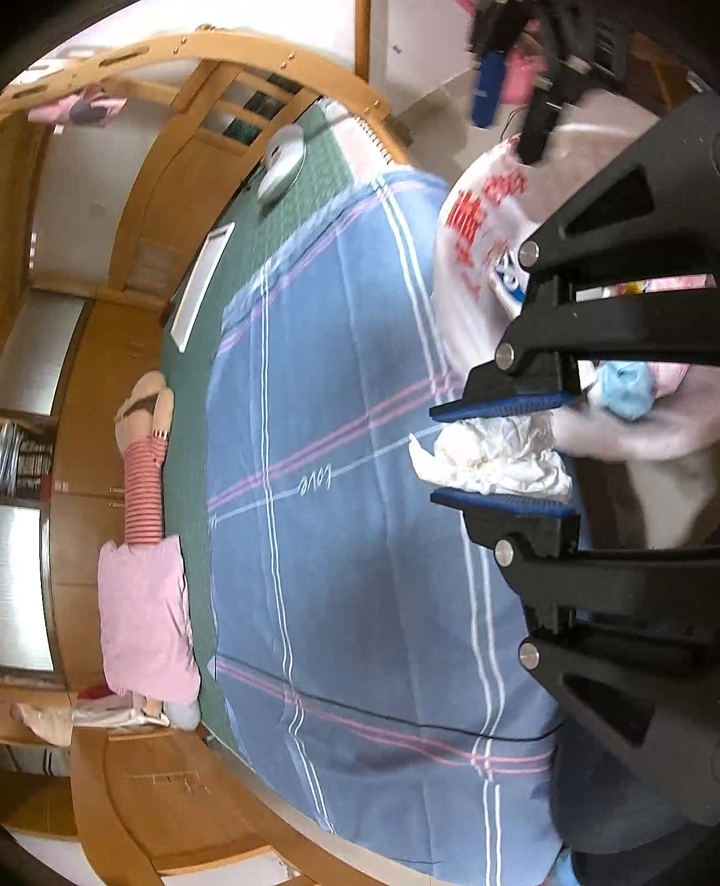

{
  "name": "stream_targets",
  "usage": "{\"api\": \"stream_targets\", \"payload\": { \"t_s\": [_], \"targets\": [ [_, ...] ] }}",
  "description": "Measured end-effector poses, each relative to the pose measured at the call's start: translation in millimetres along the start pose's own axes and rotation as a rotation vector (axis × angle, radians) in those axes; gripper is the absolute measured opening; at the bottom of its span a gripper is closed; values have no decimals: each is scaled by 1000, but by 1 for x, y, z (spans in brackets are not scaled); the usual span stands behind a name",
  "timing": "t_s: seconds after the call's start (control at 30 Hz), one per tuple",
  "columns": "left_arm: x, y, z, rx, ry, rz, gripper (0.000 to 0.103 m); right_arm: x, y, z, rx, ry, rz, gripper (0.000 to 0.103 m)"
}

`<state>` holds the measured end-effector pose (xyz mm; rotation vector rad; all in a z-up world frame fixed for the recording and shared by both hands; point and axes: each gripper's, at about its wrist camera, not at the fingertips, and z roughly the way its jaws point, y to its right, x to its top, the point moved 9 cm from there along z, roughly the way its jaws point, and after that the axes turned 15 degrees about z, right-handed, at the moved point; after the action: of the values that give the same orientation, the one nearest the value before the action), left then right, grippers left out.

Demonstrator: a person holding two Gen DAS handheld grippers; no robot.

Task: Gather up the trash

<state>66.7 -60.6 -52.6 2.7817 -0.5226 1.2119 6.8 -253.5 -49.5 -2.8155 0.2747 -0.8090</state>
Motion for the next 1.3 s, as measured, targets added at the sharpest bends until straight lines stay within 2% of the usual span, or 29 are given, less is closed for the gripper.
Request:
{"api": "stream_targets", "payload": {
  "t_s": [0.13, 0.27, 0.3, 0.33, 0.37, 0.4, 0.43, 0.53, 0.67, 0.8, 0.9, 0.97, 1.3],
  "targets": [
    [-6, 23, -3, -55, -12, 12, 28, 20, 18, -34, -16, 144, 84, 70],
    [-14, 50, 2, -131, -41, 49, 33, 33, 30, -54, 3, 230, 150, 71],
    [-17, 55, 3, -146, -48, 58, 42, 35, 33, -56, 6, 238, 160, 71],
    [-18, 58, 3, -149, -52, 64, 56, 37, 35, -58, 7, 248, 173, 71],
    [-17, 60, 2, -146, -47, 68, 62, 37, 36, -59, 4, 252, 182, 72],
    [-16, 61, -1, -138, -42, 72, 73, 38, 39, -58, -1, 256, 190, 73],
    [-15, 61, -3, -131, -36, 74, 80, 38, 41, -59, -9, 258, 195, 75],
    [-10, 54, -12, -69, -21, 70, 91, 33, 44, -59, -44, 264, 192, 79],
    [-5, 40, -27, -37, -11, 25, 95, 26, 41, -55, -72, 264, 180, 82],
    [2, 22, -47, 91, 10, 6, 98, 22, 42, -52, -98, 271, 186, 82],
    [7, 11, -60, 150, 25, -12, 100, 17, 35, -49, -132, 265, 154, 84],
    [9, 7, -66, 160, 34, -24, 100, 16, 31, -48, -142, 268, 131, 87],
    [8, -3, -70, 176, 30, -65, 100, 11, 21, -44, -150, 283, 75, 87]
  ]
}}
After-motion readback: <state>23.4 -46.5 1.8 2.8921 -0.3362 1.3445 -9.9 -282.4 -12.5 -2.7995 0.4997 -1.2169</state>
